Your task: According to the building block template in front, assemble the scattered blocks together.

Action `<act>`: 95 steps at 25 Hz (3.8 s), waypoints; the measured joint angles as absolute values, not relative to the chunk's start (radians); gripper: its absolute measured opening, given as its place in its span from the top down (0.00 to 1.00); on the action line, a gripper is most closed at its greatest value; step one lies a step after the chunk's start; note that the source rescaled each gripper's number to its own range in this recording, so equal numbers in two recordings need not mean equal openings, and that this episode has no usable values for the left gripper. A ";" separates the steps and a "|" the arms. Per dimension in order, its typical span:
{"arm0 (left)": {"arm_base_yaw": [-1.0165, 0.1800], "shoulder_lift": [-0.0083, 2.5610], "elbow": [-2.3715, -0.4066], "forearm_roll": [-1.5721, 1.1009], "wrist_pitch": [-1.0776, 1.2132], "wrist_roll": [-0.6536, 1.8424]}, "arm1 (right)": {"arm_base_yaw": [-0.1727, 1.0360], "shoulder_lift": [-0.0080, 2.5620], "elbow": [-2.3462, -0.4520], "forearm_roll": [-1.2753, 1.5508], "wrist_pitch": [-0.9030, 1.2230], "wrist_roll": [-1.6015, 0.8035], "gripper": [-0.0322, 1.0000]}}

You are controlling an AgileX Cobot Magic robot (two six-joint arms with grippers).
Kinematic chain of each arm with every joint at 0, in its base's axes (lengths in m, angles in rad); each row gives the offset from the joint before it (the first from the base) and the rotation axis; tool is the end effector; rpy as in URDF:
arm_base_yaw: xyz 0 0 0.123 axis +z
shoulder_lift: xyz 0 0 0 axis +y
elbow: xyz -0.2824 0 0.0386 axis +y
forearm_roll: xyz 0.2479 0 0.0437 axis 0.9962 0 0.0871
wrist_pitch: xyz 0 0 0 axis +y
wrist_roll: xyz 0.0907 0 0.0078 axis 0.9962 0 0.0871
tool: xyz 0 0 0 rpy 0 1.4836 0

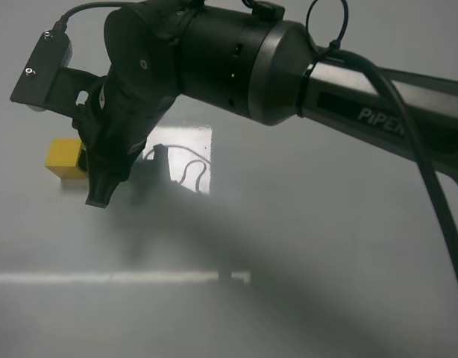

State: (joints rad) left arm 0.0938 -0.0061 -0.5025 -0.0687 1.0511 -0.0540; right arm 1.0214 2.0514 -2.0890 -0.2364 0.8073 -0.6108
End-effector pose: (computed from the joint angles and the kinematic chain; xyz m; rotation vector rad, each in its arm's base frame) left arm -0.0053 -0.0059 0.2788 -0.1464 2.0194 -0.0568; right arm 0.2644 0.4023 0.3528 -1.6850 1.4584 -0.0562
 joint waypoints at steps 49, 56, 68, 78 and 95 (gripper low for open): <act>0.094 -0.006 -0.503 -0.069 1.051 -0.054 | 1.042 2.073 -2.127 -0.166 0.708 -0.605 0.48; 0.094 -0.006 -0.503 -0.069 1.051 -0.054 | 1.042 2.084 -2.127 -0.166 0.695 -0.605 0.48; 0.094 -0.006 -0.503 -0.069 1.051 -0.054 | 1.042 2.101 -2.127 -0.167 0.695 -0.602 0.60; 0.094 -0.006 -0.503 -0.069 1.051 -0.054 | 1.036 2.105 -2.127 -0.176 0.695 -0.598 0.94; 0.094 -0.006 -0.503 -0.069 1.050 -0.054 | 1.032 2.065 -2.127 -0.193 0.759 -0.587 0.96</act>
State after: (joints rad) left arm 0.0938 -0.0061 -0.5025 -0.0687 1.0503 -0.0540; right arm 1.0316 2.0652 -2.1268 -0.1927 0.7593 -0.5873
